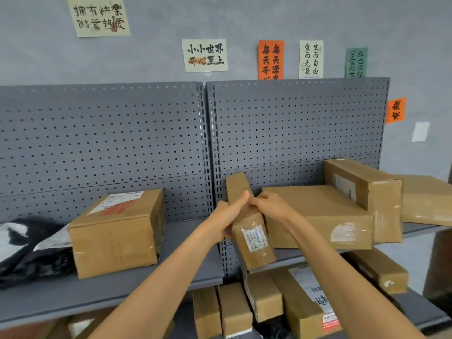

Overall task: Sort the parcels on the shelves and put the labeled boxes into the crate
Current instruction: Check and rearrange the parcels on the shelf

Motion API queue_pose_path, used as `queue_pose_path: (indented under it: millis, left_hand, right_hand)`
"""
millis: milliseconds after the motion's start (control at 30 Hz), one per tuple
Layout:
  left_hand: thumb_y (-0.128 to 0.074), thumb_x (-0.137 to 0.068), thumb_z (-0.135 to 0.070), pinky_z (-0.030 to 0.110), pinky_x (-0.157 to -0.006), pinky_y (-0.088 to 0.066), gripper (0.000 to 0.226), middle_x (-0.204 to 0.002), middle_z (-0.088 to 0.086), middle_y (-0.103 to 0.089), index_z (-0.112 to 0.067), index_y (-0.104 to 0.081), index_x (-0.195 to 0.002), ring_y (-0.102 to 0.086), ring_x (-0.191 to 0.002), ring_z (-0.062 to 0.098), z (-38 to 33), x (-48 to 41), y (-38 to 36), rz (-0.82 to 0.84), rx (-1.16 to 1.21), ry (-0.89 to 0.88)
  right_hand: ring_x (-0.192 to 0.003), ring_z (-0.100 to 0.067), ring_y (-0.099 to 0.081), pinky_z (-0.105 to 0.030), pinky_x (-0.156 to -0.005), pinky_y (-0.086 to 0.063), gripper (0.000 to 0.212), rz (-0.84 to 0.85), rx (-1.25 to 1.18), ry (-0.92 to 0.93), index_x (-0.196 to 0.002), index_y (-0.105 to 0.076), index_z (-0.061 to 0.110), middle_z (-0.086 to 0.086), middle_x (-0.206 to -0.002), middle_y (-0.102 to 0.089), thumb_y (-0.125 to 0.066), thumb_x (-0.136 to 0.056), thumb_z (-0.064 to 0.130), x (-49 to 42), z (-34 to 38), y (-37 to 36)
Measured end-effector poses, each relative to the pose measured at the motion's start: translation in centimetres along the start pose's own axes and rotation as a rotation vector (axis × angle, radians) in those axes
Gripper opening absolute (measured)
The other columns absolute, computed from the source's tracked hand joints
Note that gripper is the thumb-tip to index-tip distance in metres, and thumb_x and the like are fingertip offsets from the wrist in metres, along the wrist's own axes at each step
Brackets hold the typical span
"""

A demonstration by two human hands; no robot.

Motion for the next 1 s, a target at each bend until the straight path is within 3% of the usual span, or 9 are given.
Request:
queue_pose_path:
  millis: [67,100,267,367,500,600,667,833,1000]
  left_hand:
    - [-0.065,-0.048,-0.086,0.033,-0.063,-0.06,0.116,-0.111,0.008,-0.07,-0.01,-0.05,-0.134,-0.073,-0.085,0.022,-0.1,-0.2,1.0,-0.02,0.084,0.013]
    - [-0.069,-0.047,-0.084,0.035,-0.066,-0.06,0.114,-0.112,0.009,-0.071,-0.01,-0.053,-0.133,-0.073,-0.087,0.023,-0.3,-0.1,1.4,-0.017,0.134,-0.003]
    - [-0.078,-0.061,-0.063,0.03,-0.059,-0.058,0.079,-0.099,0.013,-0.075,-0.005,-0.066,-0.114,-0.074,-0.08,0.024,-0.3,0.9,4.7,-0.073,0.228,-0.054]
    - [-0.074,-0.075,-0.047,0.038,-0.078,-0.059,0.048,-0.098,0.012,-0.075,-0.009,-0.074,-0.105,-0.072,-0.091,0.029,1.1,1.7,6.9,-0.127,0.288,-0.076]
    - [-0.061,-0.086,-0.041,0.042,-0.086,-0.055,0.037,-0.104,0.01,-0.075,-0.016,-0.071,-0.11,-0.069,-0.1,0.031,2.8,2.7,9.0,-0.142,0.415,-0.131]
    - [-0.057,-0.088,-0.043,0.043,-0.086,-0.054,0.039,-0.109,0.009,-0.073,-0.019,-0.069,-0.116,-0.067,-0.104,0.031,3.7,3.3,9.4,-0.139,0.479,-0.153]
    - [-0.055,-0.088,-0.045,0.041,-0.081,-0.055,0.039,-0.109,0.008,-0.073,-0.021,-0.069,-0.115,-0.068,-0.103,0.03,4.2,3.7,9.3,-0.142,0.504,-0.145]
    - [-0.059,-0.085,-0.051,0.037,-0.081,-0.054,0.04,-0.103,0.004,-0.075,-0.024,-0.071,-0.111,-0.069,-0.099,0.024,6.2,4.4,9.5,-0.202,0.42,-0.082]
    - [-0.065,-0.081,-0.05,0.033,-0.073,-0.053,0.038,-0.094,0.002,-0.076,-0.02,-0.072,-0.103,-0.067,-0.091,0.019,8.9,5.0,10.3,-0.353,0.311,0.03]
  right_hand:
    - [-0.096,-0.012,-0.058,-0.032,-0.081,-0.048,0.034,0.017,-0.097,0.075,-0.113,-0.054,0.013,0.0,-0.11,-0.06,-0.053,-0.092,0.04,0.3,1.4,-0.5]
    - [-0.093,-0.012,-0.059,-0.032,-0.08,-0.049,0.03,0.015,-0.15,0.101,-0.11,-0.054,0.015,0.001,-0.107,-0.061,-0.053,-0.092,0.039,0.6,2.1,-0.8]
    - [-0.094,-0.028,-0.068,-0.042,-0.089,-0.054,0.026,0.087,-0.384,0.155,-0.107,-0.065,0.026,-0.01,-0.104,-0.072,-0.048,-0.093,0.041,1.6,4.5,-2.9]
    - [-0.102,-0.016,-0.064,-0.033,-0.09,-0.05,0.028,0.102,-0.448,0.183,-0.117,-0.066,0.027,0.002,-0.115,-0.069,-0.052,-0.094,0.036,1.2,4.5,-3.9]
    - [-0.123,-0.015,-0.048,-0.032,-0.096,-0.041,0.056,0.024,-0.492,0.141,-0.145,-0.039,0.025,0.004,-0.144,-0.045,-0.059,-0.093,0.027,0.7,2.8,-4.5]
    - [-0.117,-0.024,-0.057,-0.045,-0.095,-0.049,0.066,0.2,-0.678,0.004,-0.15,-0.025,0.03,-0.001,-0.145,-0.045,-0.059,-0.093,0.031,1.1,2.0,-5.6]
    - [-0.101,-0.023,-0.064,-0.042,-0.078,-0.057,0.057,0.266,-0.778,-0.019,-0.146,-0.033,0.028,-0.002,-0.131,-0.057,-0.058,-0.094,0.029,1.3,1.9,-6.2]
    - [-0.081,-0.019,-0.065,-0.03,-0.055,-0.052,0.028,0.232,-0.696,-0.015,-0.122,-0.059,0.02,-0.005,-0.11,-0.067,-0.055,-0.095,0.026,1.4,1.6,-7.2]
    - [-0.077,-0.018,-0.065,-0.03,-0.057,-0.054,0.024,0.261,-0.58,-0.068,-0.112,-0.065,0.018,-0.006,-0.102,-0.069,-0.055,-0.095,0.029,1.5,0.5,-9.1]
Point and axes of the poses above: each hand's wrist, its own x-axis away from the middle knuckle, its own y-axis out of the back of the hand, z = x × y, the point moved 2 cm from there along -x, towards the middle knuckle
